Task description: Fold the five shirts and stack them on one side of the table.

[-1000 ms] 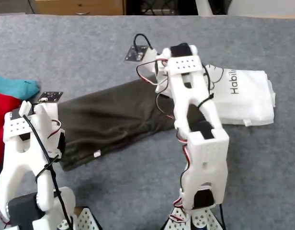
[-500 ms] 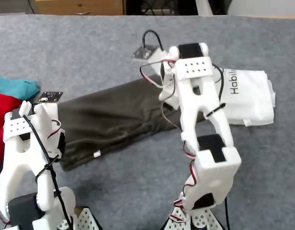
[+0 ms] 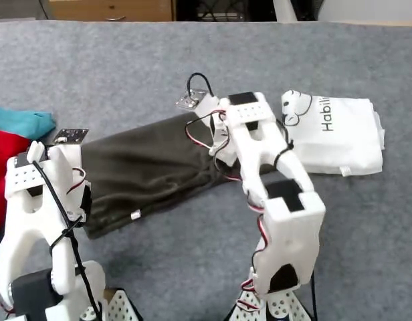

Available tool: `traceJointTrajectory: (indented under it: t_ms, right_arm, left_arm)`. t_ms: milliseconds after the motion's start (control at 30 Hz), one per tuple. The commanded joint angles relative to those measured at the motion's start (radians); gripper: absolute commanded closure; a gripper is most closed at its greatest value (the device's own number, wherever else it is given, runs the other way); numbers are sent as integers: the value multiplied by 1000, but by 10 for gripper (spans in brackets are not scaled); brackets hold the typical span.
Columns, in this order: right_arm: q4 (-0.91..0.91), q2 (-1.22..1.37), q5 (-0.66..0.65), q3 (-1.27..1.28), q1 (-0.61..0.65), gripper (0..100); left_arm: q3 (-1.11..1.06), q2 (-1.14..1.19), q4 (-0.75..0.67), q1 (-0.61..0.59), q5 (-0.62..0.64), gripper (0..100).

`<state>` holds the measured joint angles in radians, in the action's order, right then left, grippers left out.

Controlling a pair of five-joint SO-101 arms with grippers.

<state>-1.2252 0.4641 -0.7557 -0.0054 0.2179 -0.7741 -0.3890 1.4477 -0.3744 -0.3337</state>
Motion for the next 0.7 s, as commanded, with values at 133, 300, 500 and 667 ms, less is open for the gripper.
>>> traceJointTrajectory:
  t_ms: [133,300,500,667]
  right_arm:
    - [28,102,83,-239,17,984]
    - [26,159,83,-337,17,984]
    - [2,162,83,-367,52,984]
    - [-284,97,77,-501,63,984]
  left_arm:
    - [-2,-32,-2,-2,-6,970]
    - [-2,-32,-3,-2,-6,970]
    - [-2,-32,-3,-2,-6,970]
    - [25,-32,0,-16,-6,970]
